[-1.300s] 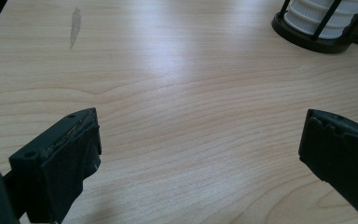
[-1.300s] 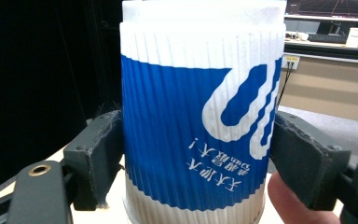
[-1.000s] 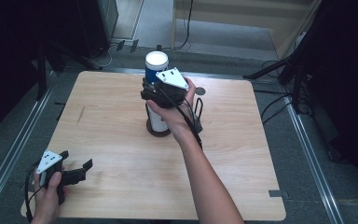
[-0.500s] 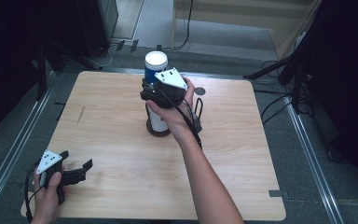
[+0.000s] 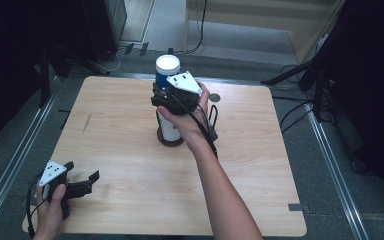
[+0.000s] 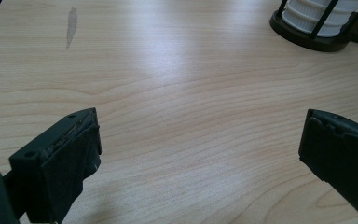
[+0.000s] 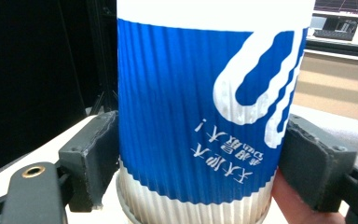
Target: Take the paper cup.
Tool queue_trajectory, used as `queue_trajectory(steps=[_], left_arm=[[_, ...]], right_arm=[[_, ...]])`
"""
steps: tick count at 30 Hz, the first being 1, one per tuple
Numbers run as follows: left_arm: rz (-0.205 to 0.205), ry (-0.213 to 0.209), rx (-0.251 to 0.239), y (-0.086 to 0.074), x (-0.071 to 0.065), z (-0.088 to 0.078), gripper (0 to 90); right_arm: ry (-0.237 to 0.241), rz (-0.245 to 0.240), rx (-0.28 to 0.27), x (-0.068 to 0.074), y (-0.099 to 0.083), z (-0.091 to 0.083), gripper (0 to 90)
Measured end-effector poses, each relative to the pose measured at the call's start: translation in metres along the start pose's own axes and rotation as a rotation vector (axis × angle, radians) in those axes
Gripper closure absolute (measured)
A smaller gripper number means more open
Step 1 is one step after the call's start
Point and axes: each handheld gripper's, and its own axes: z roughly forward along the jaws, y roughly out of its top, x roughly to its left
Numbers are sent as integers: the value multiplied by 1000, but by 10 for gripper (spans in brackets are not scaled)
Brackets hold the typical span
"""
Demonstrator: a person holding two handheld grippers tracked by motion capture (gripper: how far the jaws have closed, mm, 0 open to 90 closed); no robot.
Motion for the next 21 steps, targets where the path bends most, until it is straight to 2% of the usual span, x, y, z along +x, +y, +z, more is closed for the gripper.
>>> queue_trajectory(steps=[10,21], left_arm=[[-1,-3,-2,0,0,0,0],[-1,4,-5,0,0,0,0]], right_arm=[[-3,-2,-19,1,4,0,199],[-10,3,-63,0,23,-8,208]])
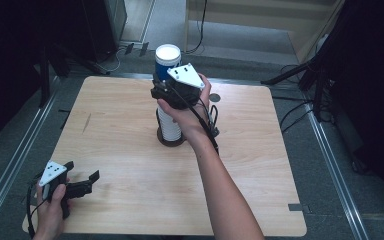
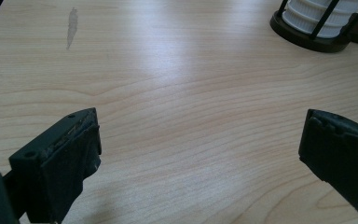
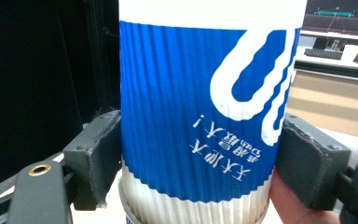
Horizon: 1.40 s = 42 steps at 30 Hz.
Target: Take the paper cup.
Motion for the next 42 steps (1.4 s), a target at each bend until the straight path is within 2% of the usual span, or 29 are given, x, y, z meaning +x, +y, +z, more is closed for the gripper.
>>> queue_trajectory(steps=[6,9,13,18,30,35,42], left_arm=[[2,3,0,0,0,0,0],[20,16,8,0,-2,1,0],[39,39,20,0,-5,2,0],[10,25,31,1,-2,2,0],[9,26,24,0,-1,1,0],[12,4,10,1,-1,1,0],[2,-5,-2,0,0,0,0]], right_arm=[[-6,-5,-26,-1,13,-3,209],[-9,-13,-34,-2,18,-5,209],[-9,0,-40,-2,24,-6,210],[-18,-8,-56,-2,30,-8,210],[-34,13,-82,-11,43,-15,209],[-46,14,-88,-17,44,-19,209],[-59,15,-96,-26,48,-27,208]])
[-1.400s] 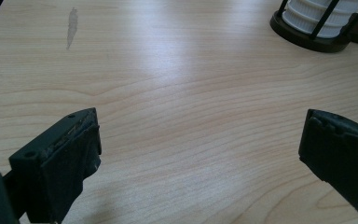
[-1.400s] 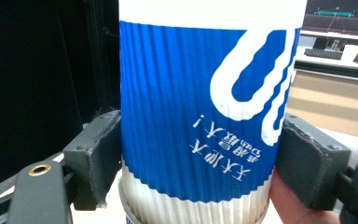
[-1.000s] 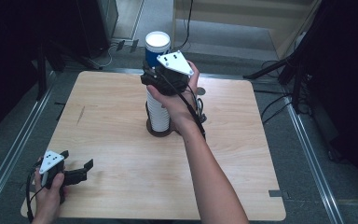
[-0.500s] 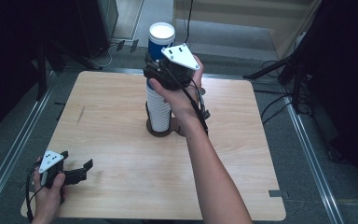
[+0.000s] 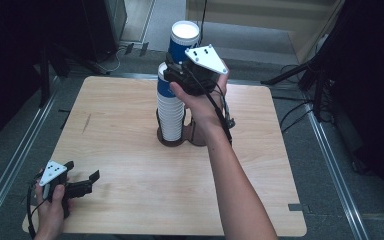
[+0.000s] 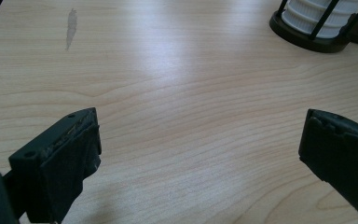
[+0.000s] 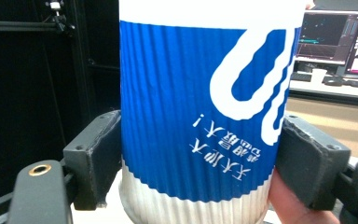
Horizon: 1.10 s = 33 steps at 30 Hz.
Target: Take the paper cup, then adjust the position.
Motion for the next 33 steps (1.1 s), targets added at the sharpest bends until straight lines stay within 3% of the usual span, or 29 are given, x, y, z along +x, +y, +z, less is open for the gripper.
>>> queue_trajectory(steps=[9,15,22,27,33], left_arm=[[-12,-14,-10,0,1,-1,0],[-68,-65,-57,-1,8,-2,0],[-49,-67,-72,0,5,0,0],[-57,-61,-81,1,6,0,0],[-38,-40,-62,1,7,0,0]], right_arm=[[-16,5,-9,-13,2,-12,208],[-42,-13,1,-23,-2,-22,207],[-51,-13,2,-35,-10,-38,207],[-56,-12,1,-41,-15,-48,207],[-62,-1,3,-49,-23,-60,207]])
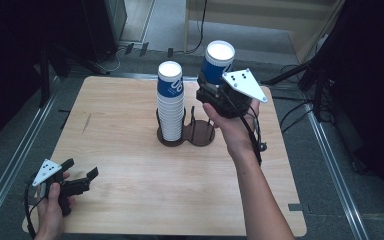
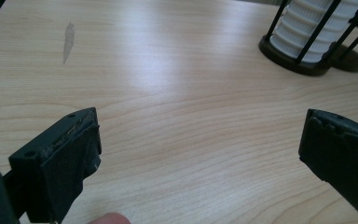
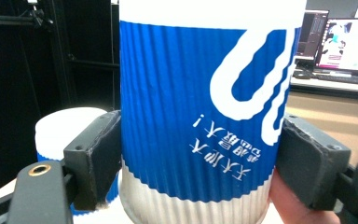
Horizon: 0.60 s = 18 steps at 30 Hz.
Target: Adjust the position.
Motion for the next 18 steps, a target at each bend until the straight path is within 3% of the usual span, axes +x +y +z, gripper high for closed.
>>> queue_trajectory(steps=[7,18], left_arm=[[27,-15,11,1,-2,-3,0],[8,-11,20,3,-3,-4,0]], right_arm=[[-16,-3,4,-9,-10,-15,207],[-16,5,14,-19,-23,-34,207]])
